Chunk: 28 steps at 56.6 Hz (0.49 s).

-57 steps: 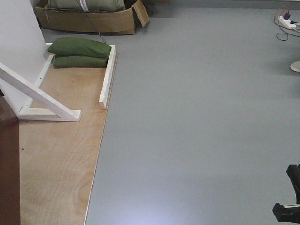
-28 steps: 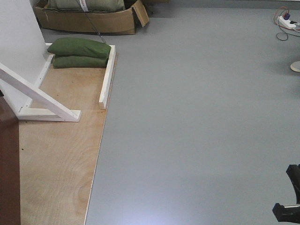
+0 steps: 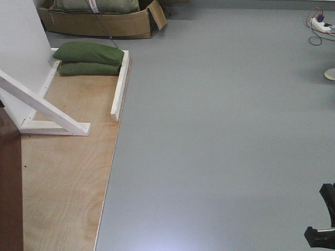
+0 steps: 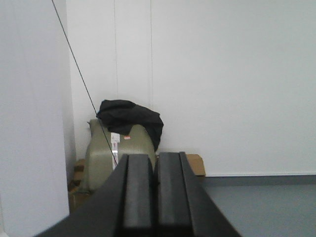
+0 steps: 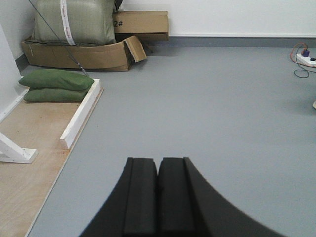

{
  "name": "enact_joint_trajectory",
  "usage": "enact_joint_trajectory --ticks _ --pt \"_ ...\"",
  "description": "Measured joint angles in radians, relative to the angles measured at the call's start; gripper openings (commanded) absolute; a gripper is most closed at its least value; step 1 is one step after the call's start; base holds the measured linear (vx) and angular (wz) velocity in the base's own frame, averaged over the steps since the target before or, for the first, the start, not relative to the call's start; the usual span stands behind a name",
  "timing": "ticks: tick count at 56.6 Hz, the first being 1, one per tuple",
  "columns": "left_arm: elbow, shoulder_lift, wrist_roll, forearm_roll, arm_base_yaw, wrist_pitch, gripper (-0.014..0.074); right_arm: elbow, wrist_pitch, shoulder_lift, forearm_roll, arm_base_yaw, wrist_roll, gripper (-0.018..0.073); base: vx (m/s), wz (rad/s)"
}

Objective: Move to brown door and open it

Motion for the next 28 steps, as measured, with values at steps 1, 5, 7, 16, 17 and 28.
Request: enact_joint_trajectory --ticks 1,5,7,16,17,28 --pt "-0.035 0.017 0.011 0.016 0.0 0.009 0.0036 0.0 0.0 0.0 0.0 0.0 0.0 0.0 0.0 0.0" --pt "-0.147 0.059 0.067 0.087 0.0 0.047 0.0036 0.0 0.0 0.0 0.0 0.0 0.0 0.0 0.0 0.0" --pt "-0.199 0.069 0.1 0.127 0.0 0.067 0.0036 0.0 0.0 0.0 0.0 0.0 0.0 0.0 0.0 0.0" --pt "-0.414 0.075 0.253 0.325 0.004 0.149 0.0036 0.0 0.0 0.0 0.0 0.0 0.0 0.0 0.0 0.0" --pt "-0.439 0.075 0.268 0.353 0.008 0.161 0.0036 0.0 0.0 0.0 0.0 0.0 0.0 0.0 0.0 0.0" --pt "-0.637 0.075 0.324 0.674 0.077 0.406 0.0036 0.0 0.0 0.0 0.0 0.0 0.0 0.0 0.0 0.0"
